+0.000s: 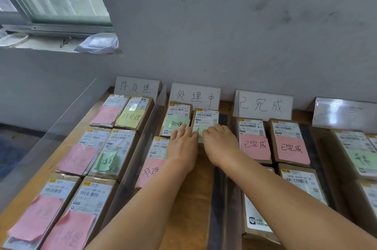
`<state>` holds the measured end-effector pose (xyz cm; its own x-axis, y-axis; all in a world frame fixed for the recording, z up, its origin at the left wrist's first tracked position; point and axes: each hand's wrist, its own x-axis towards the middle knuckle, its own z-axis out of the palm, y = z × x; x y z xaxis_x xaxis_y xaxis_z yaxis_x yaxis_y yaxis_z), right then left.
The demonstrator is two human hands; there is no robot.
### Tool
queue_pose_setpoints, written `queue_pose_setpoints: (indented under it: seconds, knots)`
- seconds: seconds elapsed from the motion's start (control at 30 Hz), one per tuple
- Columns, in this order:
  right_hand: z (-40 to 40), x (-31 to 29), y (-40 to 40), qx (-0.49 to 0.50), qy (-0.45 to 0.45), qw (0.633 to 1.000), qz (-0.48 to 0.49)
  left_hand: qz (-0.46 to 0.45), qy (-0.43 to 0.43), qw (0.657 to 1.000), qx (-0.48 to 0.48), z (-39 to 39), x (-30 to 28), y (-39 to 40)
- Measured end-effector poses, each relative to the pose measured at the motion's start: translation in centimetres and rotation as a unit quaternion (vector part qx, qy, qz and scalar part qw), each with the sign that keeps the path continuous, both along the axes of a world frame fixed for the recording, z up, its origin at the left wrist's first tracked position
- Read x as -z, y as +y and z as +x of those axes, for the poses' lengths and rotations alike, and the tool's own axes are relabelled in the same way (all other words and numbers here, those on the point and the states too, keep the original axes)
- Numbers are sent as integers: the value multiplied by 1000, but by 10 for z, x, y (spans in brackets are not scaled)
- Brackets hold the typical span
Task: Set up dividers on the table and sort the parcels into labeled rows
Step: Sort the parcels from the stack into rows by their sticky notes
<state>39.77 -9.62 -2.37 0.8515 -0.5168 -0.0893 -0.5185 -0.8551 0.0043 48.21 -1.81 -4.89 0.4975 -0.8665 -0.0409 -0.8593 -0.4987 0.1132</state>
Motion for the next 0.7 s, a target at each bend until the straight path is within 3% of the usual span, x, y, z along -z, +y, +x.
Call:
queue_pose_setpoints:
  seconds: [0.23, 0.7]
  knots:
    - [-28, -26, 25, 3, -63, 998, 5, -39, 19, 999, 17, -15, -22, 22]
    - [-163, -70, 102, 141, -159, 977, -11, -130, 66, 984, 106, -106, -83, 94]
